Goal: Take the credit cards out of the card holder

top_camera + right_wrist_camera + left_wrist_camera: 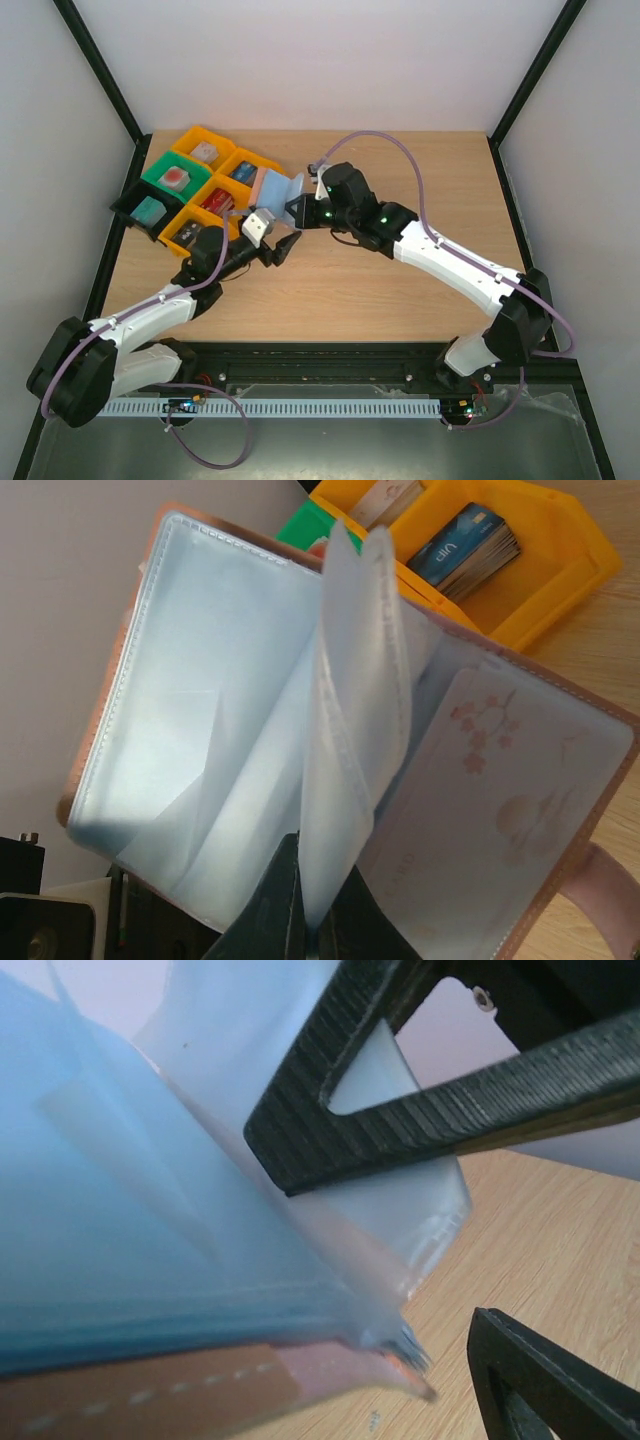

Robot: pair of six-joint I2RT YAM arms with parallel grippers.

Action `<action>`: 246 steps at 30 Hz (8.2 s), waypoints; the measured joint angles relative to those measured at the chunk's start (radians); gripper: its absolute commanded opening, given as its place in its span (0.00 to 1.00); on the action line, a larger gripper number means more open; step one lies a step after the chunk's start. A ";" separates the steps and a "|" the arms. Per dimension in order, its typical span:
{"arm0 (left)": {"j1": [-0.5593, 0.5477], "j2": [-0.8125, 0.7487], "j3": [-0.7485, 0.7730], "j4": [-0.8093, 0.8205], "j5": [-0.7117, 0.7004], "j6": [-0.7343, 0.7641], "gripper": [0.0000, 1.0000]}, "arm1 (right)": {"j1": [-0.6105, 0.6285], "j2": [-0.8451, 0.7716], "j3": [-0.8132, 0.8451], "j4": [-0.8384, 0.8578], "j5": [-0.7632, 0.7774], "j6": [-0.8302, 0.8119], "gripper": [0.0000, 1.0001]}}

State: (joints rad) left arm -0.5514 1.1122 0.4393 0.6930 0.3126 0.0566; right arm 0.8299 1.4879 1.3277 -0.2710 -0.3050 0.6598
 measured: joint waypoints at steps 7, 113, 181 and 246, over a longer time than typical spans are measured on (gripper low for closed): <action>0.000 -0.011 0.006 0.012 -0.012 0.011 0.56 | 0.028 0.000 0.005 0.011 0.009 0.000 0.02; 0.181 -0.270 0.268 0.003 0.537 -0.554 0.02 | -0.240 -0.324 -0.171 0.262 -0.730 -0.206 0.56; 0.118 -0.314 0.214 -0.304 0.419 -0.394 0.43 | -0.066 -0.138 -0.115 0.225 -0.557 -0.219 0.02; 0.311 -0.366 0.209 -0.153 0.696 -0.484 0.02 | -0.190 -0.311 -0.132 0.241 -0.808 -0.289 0.67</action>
State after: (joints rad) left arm -0.2409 0.7464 0.6479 0.5404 1.0084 -0.4278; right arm 0.6399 1.1767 1.1954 -0.0299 -1.1133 0.3706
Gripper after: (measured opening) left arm 0.043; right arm 0.636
